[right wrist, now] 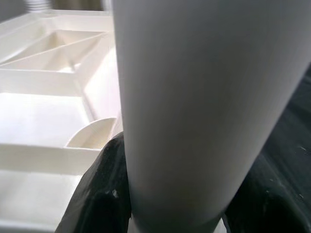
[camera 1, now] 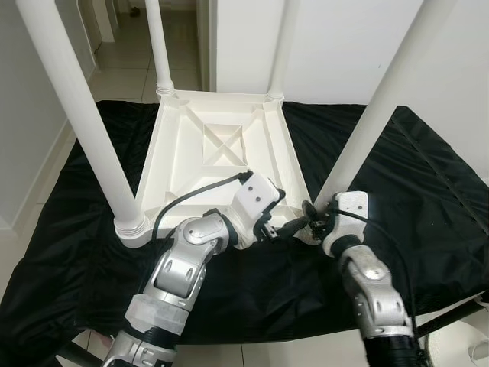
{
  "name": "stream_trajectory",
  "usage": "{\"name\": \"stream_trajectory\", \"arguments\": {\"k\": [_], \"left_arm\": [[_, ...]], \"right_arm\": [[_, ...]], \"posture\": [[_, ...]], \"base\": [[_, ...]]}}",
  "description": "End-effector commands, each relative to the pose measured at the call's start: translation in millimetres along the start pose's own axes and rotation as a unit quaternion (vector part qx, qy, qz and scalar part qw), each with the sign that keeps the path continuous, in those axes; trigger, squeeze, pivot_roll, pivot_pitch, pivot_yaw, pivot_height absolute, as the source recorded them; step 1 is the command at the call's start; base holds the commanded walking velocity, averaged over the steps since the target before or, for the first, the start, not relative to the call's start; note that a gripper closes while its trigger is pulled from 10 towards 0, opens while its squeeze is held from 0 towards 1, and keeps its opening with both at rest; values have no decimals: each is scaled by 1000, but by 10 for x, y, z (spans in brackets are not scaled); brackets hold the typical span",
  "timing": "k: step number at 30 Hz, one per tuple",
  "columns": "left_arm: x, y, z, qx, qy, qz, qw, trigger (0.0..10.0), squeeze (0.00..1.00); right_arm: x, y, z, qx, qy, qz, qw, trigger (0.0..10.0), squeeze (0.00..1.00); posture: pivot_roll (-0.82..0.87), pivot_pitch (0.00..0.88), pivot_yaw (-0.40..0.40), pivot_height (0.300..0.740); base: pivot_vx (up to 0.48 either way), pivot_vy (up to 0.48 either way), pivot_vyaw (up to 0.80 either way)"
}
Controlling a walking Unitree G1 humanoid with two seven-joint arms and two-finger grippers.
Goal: Building children table
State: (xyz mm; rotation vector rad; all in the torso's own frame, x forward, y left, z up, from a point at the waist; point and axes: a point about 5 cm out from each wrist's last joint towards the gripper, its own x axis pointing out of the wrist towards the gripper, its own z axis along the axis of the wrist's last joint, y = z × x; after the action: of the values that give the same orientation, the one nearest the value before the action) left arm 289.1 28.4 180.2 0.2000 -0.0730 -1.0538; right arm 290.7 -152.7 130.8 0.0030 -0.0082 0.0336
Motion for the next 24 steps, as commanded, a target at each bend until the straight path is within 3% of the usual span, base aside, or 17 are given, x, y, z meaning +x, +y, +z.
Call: {"name": "stream_trajectory", "arguments": {"k": [1,2,4,7,14,15,16,17,24], "left_arm": [[11,15,-3,-2,-1,35,999,10000,0],[12,12,-10,-2,0,36,999,10000,0],[10,9,-10,-2,0,37,999,10000,0],[1,15,-8,-2,-1,40,999,10000,0],[-13,13,-25,0,2,43,999,10000,0],[-14,18,-26,2,2,45,999,10000,0],[-14,21,-26,2,2,47,999,10000,0],[-16,23,-22,3,1,49,999,10000,0],[-22,25,-30,3,2,53,999,10000,0]], "right_arm": [[-32,17,-76,-5,20,-32,999,10000,0],[-49,74,-85,16,22,-94,995,10000,0],[-58,126,-82,27,25,-111,993,10000,0],[-47,249,-39,43,18,-96,994,10000,0],[-89,239,46,47,-4,-87,995,10000,0],[-102,241,45,51,-7,-84,995,10000,824],[-111,245,44,53,-9,-85,995,10000,824],[-145,234,53,45,-18,-82,995,10000,1000],[-211,177,75,45,-35,-78,995,10000,1000]], "posture": [[-48,0,-43,740],[-44,0,-49,740],[-37,0,-53,740],[-33,0,-55,740],[-33,0,-57,740],[-31,0,-55,740],[-31,0,-55,740],[-31,0,-56,740],[-34,0,-56,740]], "base": [[0,0,0],[0,0,0],[0,0,0],[0,0,0],[0,0,0],[0,0,0],[0,0,0],[0,0,0],[0,0,0]]}}
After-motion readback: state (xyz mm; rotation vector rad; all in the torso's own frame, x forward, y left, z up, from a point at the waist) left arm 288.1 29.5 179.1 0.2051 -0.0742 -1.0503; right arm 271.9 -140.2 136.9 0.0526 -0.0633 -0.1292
